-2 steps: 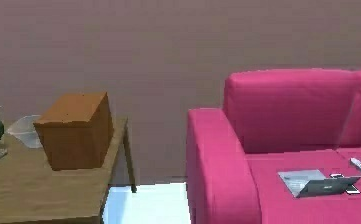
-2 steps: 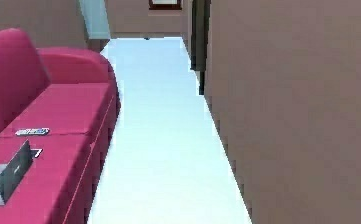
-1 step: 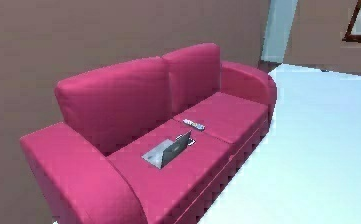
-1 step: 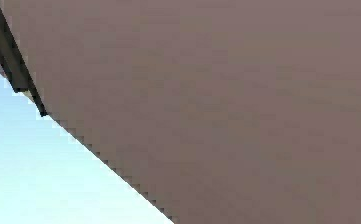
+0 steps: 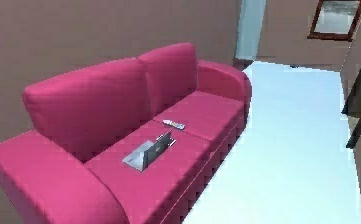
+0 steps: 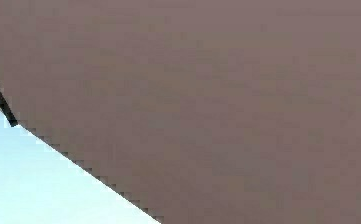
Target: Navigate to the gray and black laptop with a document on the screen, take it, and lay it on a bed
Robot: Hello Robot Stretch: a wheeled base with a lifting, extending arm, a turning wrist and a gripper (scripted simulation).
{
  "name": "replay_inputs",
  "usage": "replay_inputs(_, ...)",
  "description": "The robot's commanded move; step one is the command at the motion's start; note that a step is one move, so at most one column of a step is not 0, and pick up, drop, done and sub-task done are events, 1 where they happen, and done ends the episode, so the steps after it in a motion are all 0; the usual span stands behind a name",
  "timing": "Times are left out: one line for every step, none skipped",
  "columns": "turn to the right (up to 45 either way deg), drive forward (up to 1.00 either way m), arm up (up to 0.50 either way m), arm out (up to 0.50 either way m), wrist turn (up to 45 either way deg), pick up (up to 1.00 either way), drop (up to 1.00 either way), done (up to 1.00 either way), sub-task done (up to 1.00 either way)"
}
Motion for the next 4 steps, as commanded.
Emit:
replay_inputs(0.0, 0.45, 0.00, 0.00, 0.0, 0.00, 0.00, 0.00, 0.00)
replay_inputs(-45.0, 0.00, 0.00, 0.00, 0.0, 0.00, 0.00, 0.00, 0.00)
replay_inputs(-45.0, 0.00, 0.00, 0.00, 0.0, 0.00, 0.00, 0.00, 0.00)
replay_inputs(-15.0, 0.00, 0.00, 0.00, 0.0, 0.00, 0.00, 0.00, 0.00)
